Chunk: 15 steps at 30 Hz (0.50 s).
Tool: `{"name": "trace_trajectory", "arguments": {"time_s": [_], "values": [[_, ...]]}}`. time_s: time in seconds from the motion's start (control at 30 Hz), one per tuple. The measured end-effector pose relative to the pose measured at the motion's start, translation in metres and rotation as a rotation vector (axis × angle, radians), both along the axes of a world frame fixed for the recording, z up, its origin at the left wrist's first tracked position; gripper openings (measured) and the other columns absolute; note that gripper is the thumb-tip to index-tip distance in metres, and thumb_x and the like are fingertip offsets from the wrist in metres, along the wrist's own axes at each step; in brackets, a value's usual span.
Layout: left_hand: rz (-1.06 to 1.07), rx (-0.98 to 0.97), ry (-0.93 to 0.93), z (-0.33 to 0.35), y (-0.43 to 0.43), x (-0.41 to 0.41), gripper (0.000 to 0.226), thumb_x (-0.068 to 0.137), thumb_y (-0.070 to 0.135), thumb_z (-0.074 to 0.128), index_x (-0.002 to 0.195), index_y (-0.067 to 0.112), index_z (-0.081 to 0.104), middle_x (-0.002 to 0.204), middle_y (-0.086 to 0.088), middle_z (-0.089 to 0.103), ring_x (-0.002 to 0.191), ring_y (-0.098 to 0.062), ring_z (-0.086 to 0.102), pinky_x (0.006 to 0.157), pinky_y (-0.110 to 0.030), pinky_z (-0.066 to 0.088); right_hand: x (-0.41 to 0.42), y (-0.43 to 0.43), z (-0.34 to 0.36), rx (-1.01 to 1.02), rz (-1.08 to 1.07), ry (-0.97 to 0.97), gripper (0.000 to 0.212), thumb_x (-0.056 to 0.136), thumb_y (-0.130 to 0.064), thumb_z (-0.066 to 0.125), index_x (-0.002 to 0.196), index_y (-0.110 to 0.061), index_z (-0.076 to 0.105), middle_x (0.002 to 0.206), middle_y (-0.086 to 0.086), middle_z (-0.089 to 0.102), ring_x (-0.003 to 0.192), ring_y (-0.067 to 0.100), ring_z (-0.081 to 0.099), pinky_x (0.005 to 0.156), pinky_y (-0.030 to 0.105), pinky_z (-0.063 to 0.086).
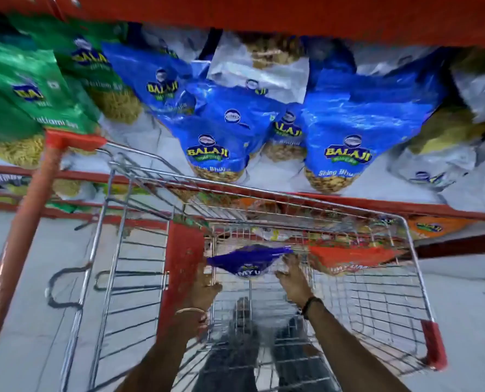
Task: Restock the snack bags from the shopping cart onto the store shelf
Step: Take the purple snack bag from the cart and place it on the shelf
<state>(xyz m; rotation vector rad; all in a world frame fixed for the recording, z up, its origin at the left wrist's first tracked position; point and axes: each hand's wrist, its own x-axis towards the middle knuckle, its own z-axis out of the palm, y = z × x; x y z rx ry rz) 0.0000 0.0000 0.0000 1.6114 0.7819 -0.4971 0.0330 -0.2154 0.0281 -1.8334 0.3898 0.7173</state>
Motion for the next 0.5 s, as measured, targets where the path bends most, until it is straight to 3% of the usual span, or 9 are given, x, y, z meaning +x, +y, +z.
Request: {"name": "trace_trajectory", "arguments": {"time_s": [0.03, 0.1, 0.17, 0.2, 0.27, 0.33, 0.37, 0.43, 0.5], "values": [[0.031, -0.083, -0.008, -0.008, -0.001, 0.003, 0.077, 0.074, -0.023, 0.053, 0.14, 0.0, 0.021, 0.133, -0.026, 0.041, 0.123, -0.035, 0.043, 0.071, -0.028, 0.05, 0.005, 0.002, -0.01, 0.046, -0.064, -0.025, 0.046, 0.089, 0.005, 0.05, 0.129, -0.017, 0.043, 0.138, 0.009, 0.042, 0.136, 0.034, 0.035, 0.109, 0.049, 0.037], [-0.105, 0.047, -0.034, -0.027, -0.002, 0.009, 0.063, 0.078, -0.01, 0.058, 0.134, -0.005, 0.03, 0.136, -0.028, 0.04, 0.123, -0.031, 0.042, 0.056, -0.009, 0.049, 0.011, 0.006, -0.02, 0.005, -0.104, -0.016, 0.034, 0.09, 0.008, 0.047, 0.116, -0.013, 0.053, 0.127, 0.016, 0.051, 0.127, 0.041, 0.044, 0.104, 0.051, 0.04], [-0.304, 0.341, -0.087, -0.038, -0.005, 0.013, 0.075, 0.057, 0.057, 0.068, 0.11, 0.006, 0.057, 0.108, -0.011, 0.063, 0.096, -0.001, 0.056, 0.06, 0.001, 0.044, 0.013, 0.007, -0.029, -0.15, -0.086, 0.011, 0.03, 0.09, 0.004, 0.046, 0.121, 0.001, 0.05, 0.121, 0.017, 0.053, 0.118, 0.038, 0.049, 0.097, 0.042, 0.039], [-0.343, 0.313, -0.081, -0.049, -0.003, 0.014, 0.077, 0.039, 0.076, 0.062, 0.089, 0.018, 0.064, 0.086, 0.006, 0.07, 0.076, 0.009, 0.059, 0.061, 0.002, 0.043, 0.011, 0.008, -0.035, -0.178, -0.084, -0.009, 0.027, 0.091, 0.004, 0.046, 0.118, 0.006, 0.05, 0.115, 0.018, 0.055, 0.11, 0.037, 0.053, 0.087, 0.037, 0.041], [-0.162, 0.169, -0.123, -0.069, 0.004, 0.008, 0.049, 0.028, 0.059, 0.079, 0.06, 0.023, 0.07, 0.056, 0.01, 0.071, 0.056, 0.006, 0.063, 0.053, -0.007, 0.05, 0.009, 0.009, -0.046, -0.199, -0.119, -0.044, 0.019, 0.092, 0.004, 0.043, 0.105, 0.005, 0.056, 0.093, 0.026, 0.059, 0.079, 0.037, 0.056, 0.059, 0.031, 0.038], [0.012, 0.07, -0.114, -0.072, 0.004, 0.016, 0.026, 0.036, 0.026, 0.086, 0.048, 0.01, 0.069, 0.051, 0.001, 0.07, 0.051, -0.005, 0.065, 0.05, -0.019, 0.055, 0.008, 0.01, -0.059, -0.244, -0.138, -0.071, 0.021, 0.091, 0.002, 0.043, 0.097, -0.01, 0.06, 0.076, 0.012, 0.059, 0.062, 0.023, 0.052, 0.056, 0.028, 0.042], [0.034, 0.057, -0.115, -0.055, -0.003, 0.021, 0.018, 0.056, 0.013, 0.078, 0.043, 0.008, 0.065, 0.045, 0.001, 0.066, 0.046, -0.003, 0.061, 0.046, -0.017, 0.052, 0.008, 0.011, -0.061, -0.26, -0.141, -0.075, 0.023, 0.09, 0.003, 0.043, 0.097, -0.01, 0.06, 0.07, 0.006, 0.057, 0.059, 0.022, 0.051, 0.06, 0.033, 0.046], [0.132, -0.033, 0.045, -0.048, -0.009, 0.032, 0.049, 0.081, -0.014, 0.044, 0.044, 0.016, 0.055, 0.036, 0.004, 0.054, 0.036, 0.004, 0.05, 0.039, -0.007, 0.04, 0.007, 0.013, -0.055, -0.287, -0.159, -0.075, 0.024, 0.089, 0.005, 0.042, 0.094, -0.011, 0.06, 0.061, -0.001, 0.053, 0.054, 0.022, 0.048, 0.059, 0.034, 0.047], [0.231, -0.091, 0.06, -0.029, -0.011, 0.034, 0.059, 0.082, -0.02, 0.029, 0.042, 0.017, 0.05, 0.038, 0.007, 0.047, 0.044, -0.002, 0.047, 0.036, -0.006, 0.033, 0.005, 0.018, -0.04, -0.283, -0.188, -0.075, 0.024, 0.091, 0.004, 0.041, 0.088, -0.015, 0.055, 0.064, 0.0, 0.053, 0.054, 0.016, 0.047, 0.055, 0.025, 0.042]]}}
